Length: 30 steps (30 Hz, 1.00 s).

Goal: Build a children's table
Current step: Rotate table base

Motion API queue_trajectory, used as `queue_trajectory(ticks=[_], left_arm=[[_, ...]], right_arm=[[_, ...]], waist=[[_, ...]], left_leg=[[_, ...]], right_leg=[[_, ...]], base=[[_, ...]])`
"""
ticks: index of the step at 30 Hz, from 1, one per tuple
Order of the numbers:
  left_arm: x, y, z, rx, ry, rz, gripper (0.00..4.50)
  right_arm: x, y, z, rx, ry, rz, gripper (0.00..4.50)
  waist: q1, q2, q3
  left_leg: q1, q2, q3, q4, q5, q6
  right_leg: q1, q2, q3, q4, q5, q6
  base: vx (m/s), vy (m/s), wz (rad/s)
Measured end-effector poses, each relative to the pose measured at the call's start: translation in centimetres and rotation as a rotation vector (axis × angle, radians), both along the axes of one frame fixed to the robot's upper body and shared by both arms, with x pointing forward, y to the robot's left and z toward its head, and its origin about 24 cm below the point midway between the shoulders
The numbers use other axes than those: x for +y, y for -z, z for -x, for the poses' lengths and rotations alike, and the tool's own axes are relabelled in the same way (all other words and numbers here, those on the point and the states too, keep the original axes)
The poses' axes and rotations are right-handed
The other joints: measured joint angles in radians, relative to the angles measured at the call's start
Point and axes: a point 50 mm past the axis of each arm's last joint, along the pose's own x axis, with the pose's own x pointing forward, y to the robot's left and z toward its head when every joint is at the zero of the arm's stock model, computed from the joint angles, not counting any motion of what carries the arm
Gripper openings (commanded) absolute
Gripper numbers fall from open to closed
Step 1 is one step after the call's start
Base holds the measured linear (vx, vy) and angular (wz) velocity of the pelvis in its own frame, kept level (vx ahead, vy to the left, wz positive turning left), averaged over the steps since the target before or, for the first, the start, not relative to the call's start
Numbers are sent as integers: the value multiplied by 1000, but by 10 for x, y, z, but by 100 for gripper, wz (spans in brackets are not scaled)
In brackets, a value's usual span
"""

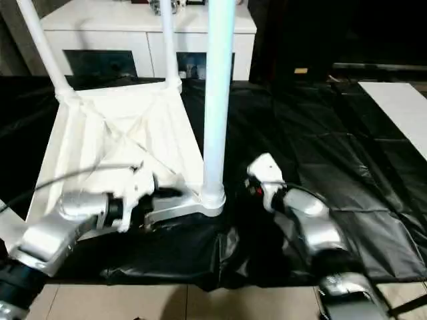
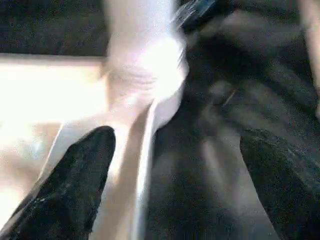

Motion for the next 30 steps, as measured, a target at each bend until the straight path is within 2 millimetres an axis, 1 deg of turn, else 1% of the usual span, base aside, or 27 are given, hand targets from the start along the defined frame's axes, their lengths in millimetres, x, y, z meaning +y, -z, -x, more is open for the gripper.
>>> queue_trajectory(ticks=[1,3,5,8,9,10,12,14,17,20,23,25,27,28,30], left_arm=[[3,4,-2,4,-21,-19,410],[5,3,-7,-16,-46,-41,405],[4,2,-10,-28,-50,-49,375],[5,3,-12,-32,-50,-51,367],[5,3,-13,-33,-50,-50,363],[5,3,-13,-31,-44,-46,346],[6,3,-13,-24,-27,-36,327],[10,3,-13,-9,-14,-34,324],[11,2,-13,5,5,-34,285],[14,2,-11,31,31,-32,279],[16,3,-10,53,51,-29,241],[15,3,-9,64,62,-28,240],[15,3,-10,69,67,-30,206],[15,3,-10,69,68,-32,197],[14,3,-10,69,72,-42,196]], right_arm=[[1,-1,3,9,-39,6,376],[5,-2,10,30,-121,13,376],[9,-1,15,52,-184,21,376],[12,-1,20,74,-228,24,376],[12,-1,21,79,-233,24,376],[12,-1,21,81,-236,26,376],[9,-4,22,86,-246,35,376],[8,-6,22,86,-250,35,376],[8,-6,23,101,-254,31,376],[6,-6,23,109,-247,31,376],[5,-6,23,110,-244,32,376],[5,-7,22,109,-244,31,376],[6,-9,22,98,-248,31,376],[6,-10,22,93,-250,32,376],[6,-12,22,90,-249,33,376]], waist=[[0,0,0],[0,0,0],[-1,1,0],[0,1,0],[0,1,0],[1,1,0],[3,1,0],[3,1,0],[2,1,0],[3,1,0],[4,1,0],[5,1,0],[6,1,0],[6,1,-1],[9,1,-1]], left_leg=[[0,0,0,0,0,0],[0,0,-1,0,0,0],[0,0,-1,-1,0,0],[0,0,-1,0,0,0],[0,0,-1,0,0,0],[0,0,-1,0,0,0],[0,0,-1,0,0,0],[0,0,-1,0,0,0],[0,0,-1,-1,0,0],[0,0,-1,-1,0,0],[0,0,-1,-1,0,0],[0,0,-1,-1,0,0],[0,0,-1,-1,0,0],[0,0,-1,-1,0,0],[0,0,-1,-1,0,0]], right_leg=[[0,0,0,0,0,0],[0,0,0,0,0,0],[0,0,-1,0,0,0],[0,0,0,-1,0,0],[0,0,0,-1,0,0],[0,0,0,-1,0,0],[0,0,0,-1,0,0],[0,0,0,-1,0,0],[0,0,-1,-1,0,0],[0,0,-1,-1,0,0],[0,0,0,-1,0,0],[0,0,0,-1,0,0],[0,0,0,-1,0,0],[0,0,0,-1,0,0],[0,0,0,-1,0,0]], base=[[0,0,0],[0,0,0],[0,0,0],[0,0,0],[0,0,0],[0,0,0],[0,0,0],[0,0,0],[0,0,0],[0,0,0],[0,0,0],[0,0,0],[0,0,0],[0,0,0],[0,0,0]])
